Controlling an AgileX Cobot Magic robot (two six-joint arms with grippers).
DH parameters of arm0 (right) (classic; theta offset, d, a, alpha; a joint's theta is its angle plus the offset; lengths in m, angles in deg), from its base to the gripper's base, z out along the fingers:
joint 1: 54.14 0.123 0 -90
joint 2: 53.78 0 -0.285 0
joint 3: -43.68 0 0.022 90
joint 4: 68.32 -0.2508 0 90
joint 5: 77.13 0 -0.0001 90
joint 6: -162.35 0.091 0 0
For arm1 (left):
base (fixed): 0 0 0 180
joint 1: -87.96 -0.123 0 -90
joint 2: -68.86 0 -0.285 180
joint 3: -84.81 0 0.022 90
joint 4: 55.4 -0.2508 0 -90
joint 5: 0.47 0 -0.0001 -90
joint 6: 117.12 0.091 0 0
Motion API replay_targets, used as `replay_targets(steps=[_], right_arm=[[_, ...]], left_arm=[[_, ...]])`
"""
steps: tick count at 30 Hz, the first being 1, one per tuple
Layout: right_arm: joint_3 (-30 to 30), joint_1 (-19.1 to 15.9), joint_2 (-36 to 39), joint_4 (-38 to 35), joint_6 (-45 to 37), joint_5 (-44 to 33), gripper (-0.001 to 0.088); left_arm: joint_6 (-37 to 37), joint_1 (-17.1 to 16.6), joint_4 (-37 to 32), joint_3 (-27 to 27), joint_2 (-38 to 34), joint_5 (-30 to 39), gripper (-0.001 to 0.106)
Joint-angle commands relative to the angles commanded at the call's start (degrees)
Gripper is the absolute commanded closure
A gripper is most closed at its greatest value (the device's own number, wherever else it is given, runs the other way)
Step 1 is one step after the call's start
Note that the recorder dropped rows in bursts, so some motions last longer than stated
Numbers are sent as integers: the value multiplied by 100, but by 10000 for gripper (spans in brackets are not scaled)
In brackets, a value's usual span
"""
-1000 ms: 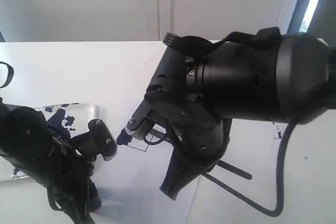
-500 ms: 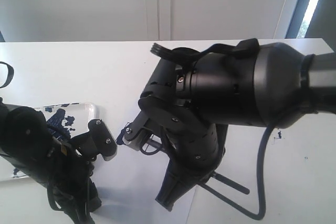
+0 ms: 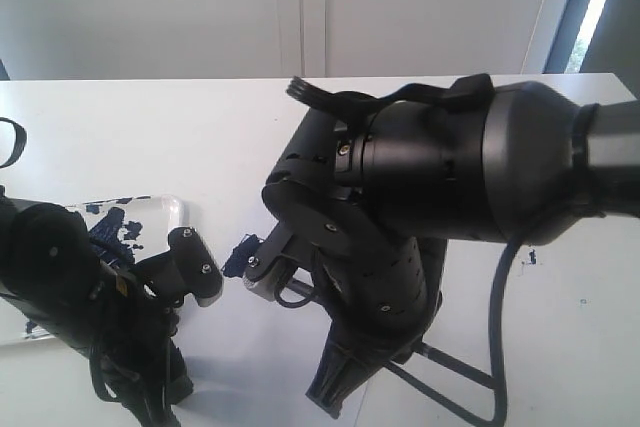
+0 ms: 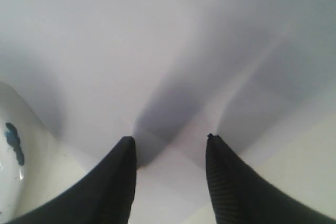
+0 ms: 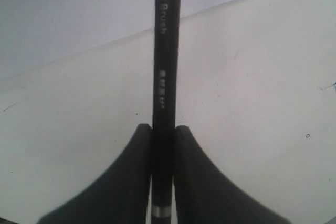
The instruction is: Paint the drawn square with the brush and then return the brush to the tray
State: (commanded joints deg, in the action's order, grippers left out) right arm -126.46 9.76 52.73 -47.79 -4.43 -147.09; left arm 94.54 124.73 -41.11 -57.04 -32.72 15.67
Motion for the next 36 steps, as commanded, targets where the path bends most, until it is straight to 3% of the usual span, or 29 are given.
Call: replay_targets(steps=[17, 36], right_arm=[[0, 0, 0, 506, 263, 0, 868], [11, 0, 71, -78, -163, 0, 868]], left_arm=[[0, 0, 0, 0, 0, 11, 575], [0, 0, 0, 0, 0, 1, 575]])
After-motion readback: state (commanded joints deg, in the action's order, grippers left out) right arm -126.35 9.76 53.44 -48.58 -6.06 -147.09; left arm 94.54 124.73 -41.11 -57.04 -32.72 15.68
